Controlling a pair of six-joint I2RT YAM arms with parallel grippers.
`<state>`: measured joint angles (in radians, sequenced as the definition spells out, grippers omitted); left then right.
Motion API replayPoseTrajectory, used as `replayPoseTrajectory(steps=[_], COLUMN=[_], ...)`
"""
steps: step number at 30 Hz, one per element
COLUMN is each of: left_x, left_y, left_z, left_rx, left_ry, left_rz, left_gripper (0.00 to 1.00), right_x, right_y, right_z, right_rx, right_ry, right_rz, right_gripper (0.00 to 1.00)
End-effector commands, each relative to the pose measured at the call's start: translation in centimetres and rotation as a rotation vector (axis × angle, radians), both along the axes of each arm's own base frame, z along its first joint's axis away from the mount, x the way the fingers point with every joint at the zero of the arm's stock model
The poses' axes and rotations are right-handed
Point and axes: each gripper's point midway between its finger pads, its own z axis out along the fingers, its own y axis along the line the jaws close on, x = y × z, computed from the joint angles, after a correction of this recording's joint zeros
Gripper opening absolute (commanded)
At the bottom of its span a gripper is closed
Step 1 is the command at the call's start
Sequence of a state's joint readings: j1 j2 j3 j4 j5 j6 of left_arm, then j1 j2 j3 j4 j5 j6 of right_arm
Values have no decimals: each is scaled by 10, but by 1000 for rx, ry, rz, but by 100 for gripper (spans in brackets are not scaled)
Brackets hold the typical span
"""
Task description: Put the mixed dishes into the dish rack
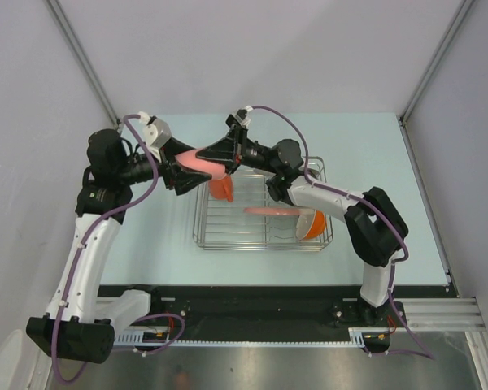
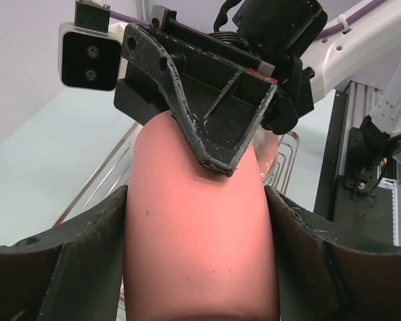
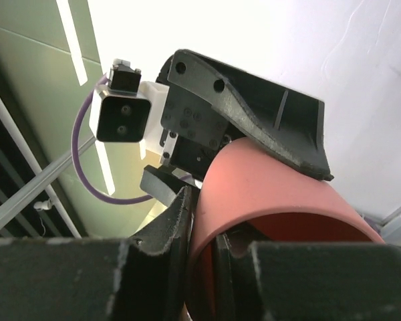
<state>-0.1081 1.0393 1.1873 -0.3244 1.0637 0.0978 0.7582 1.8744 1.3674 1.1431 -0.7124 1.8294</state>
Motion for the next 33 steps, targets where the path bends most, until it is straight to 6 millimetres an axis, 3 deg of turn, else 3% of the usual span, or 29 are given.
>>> replayPoseTrajectory(steps=[1,6,7,8,9,10,11,12,13,14,15,16,17,19,22,23,24,25,26,27,29,33], left_x=[-9,-7,-7,-3,2,4,9,8,9,10,10,11,11,12,15,15,10,17,16,6,9,7], left_y=[1,2,4,5,9,11,12,14,15,17,17,19,20,21,22,22,19,21,19,11,11,-1], left_z=[-1,2,0,4,2,3,9,5,5,13,6,6,6,1,-13,-17,-27,-43,-54,-68,-97,-132], left_rx=[10,24,34,43,60,74,85,103,120,128,141,152,157,168,205,223,258,314,351,401,495,627], left_ry=[-19,-13,2,-5,17,15,9,46,42,28,68,68,68,94,156,168,196,229,251,285,351,388], left_rz=[-21,-10,-1,14,52,66,77,89,88,95,93,100,104,110,110,112,96,127,122,82,99,95], left_gripper=[57,25,14,10,7,2,0,0,0,0,0,0,0,0,0,0,0,0,0,0,0,0], right_x=[-11,-7,-5,-2,16,22,31,50,52,59,64,80,78,96,106,99,103,110,99,103,101,96], right_y=[-16,-13,-13,-15,-22,-25,-31,-46,-53,-61,-66,-76,-86,-113,-159,-175,-189,-208,-220,-231,-243,-258], right_z=[32,25,22,20,14,4,-1,-4,-8,-10,-14,-29,-19,-27,-6,13,23,20,36,40,34,26], right_rx=[132,101,75,52,11,-62,-89,-112,-158,-191,-229,-308,-320,-397,-438,-433,-444,-489,-497,-520,-586,-681], right_ry=[-66,-75,-83,-111,-163,-154,-160,-186,-174,-174,-187,-183,-221,-220,-244,-312,-337,-310,-392,-399,-389,-407], right_rz=[-14,-25,-26,-35,-85,-75,-87,-142,-150,-180,-210,-265,-301,-383,-528,-590,-668,-729,-795,-868,-924,-1001], right_gripper=[0,0,17,31,50,60,63,69,99,100,100,100,100,100,100,100,100,100,100,100,100,100])
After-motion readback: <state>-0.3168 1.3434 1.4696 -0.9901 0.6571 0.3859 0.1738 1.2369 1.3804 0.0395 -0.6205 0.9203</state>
